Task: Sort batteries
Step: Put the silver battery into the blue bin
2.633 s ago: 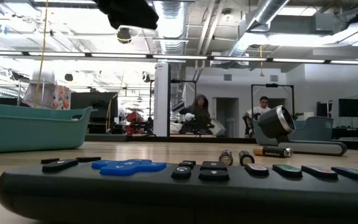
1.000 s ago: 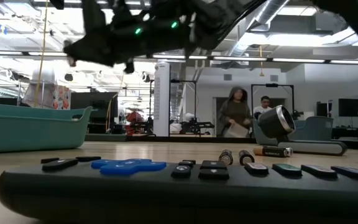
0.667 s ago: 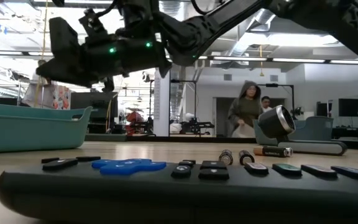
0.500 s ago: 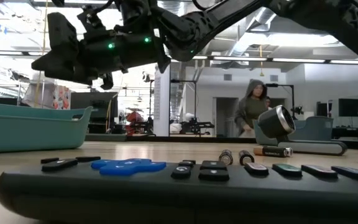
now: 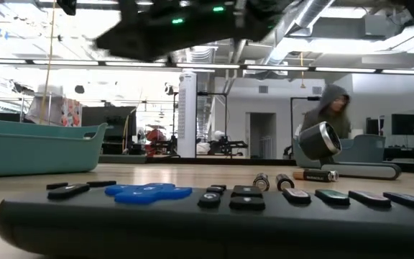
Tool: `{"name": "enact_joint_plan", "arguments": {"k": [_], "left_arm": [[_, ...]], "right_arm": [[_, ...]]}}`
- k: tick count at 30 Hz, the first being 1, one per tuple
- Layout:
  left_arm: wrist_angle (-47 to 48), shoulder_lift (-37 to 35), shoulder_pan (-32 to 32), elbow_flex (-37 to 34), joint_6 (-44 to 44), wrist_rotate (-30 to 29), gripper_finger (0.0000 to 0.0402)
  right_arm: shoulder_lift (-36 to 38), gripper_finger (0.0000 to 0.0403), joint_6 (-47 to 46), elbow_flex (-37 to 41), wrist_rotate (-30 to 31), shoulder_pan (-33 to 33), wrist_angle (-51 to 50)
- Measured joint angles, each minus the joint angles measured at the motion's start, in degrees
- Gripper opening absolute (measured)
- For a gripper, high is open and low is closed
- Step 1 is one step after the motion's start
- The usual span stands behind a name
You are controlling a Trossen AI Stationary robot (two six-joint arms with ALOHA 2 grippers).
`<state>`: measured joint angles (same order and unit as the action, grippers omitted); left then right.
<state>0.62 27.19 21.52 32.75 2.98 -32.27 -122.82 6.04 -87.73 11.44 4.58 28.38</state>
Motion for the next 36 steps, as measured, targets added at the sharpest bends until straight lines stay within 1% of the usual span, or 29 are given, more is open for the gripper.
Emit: {"name": "enact_joint_plan", "arguments": {"k": [4, 7, 12, 15, 18, 23, 27, 31, 36], "left_arm": [[-0.2, 2.9, 0.0, 0.0, -1.4, 0.0, 0.0155], [-0.9, 7.1, -0.4, 0.0, -1.6, 0.0, 0.0155], [-4.8, 16.8, -2.4, 1.0, -1.0, 0.6, 0.0155], [-5.0, 24.2, -3.7, 3.5, -0.9, 3.7, 0.0155], [-5.3, 32.5, -4.6, 6.8, -1.3, 7.7, 0.0155], [-5.5, 45.4, -6.1, 14.1, -6.4, 8.2, 0.0155], [0.6, 55.0, -6.6, 20.8, -12.3, 9.5, 0.0155], [8.5, 64.3, -6.6, 27.5, -20.2, 9.6, 0.0155], [13.1, 73.1, -6.5, 35.2, -28.9, 9.6, 0.0155]], "right_arm": [[10.9, 0.0189, -1.5, 16.3, 5.1, -0.1, 8.9], [18.5, 0.0183, -4.1, 27.0, 8.1, 0.3, 10.7], [30.5, 0.0178, -5.8, 39.5, 15.6, 2.8, 10.9], [37.8, 0.0178, -4.7, 44.7, 18.9, 4.5, 9.5], [44.7, 0.0178, -3.9, 48.1, 22.1, 6.0, 7.9], [53.3, 0.0178, -2.4, 50.3, 27.8, 8.8, 1.4], [58.4, 0.0178, -1.8, 50.5, 32.1, 10.9, -3.8], [62.2, 0.0178, 1.7, 50.5, 36.5, 12.6, -4.2], [64.7, 0.0178, 5.2, 50.5, 37.1, 14.1, -4.2]]}}
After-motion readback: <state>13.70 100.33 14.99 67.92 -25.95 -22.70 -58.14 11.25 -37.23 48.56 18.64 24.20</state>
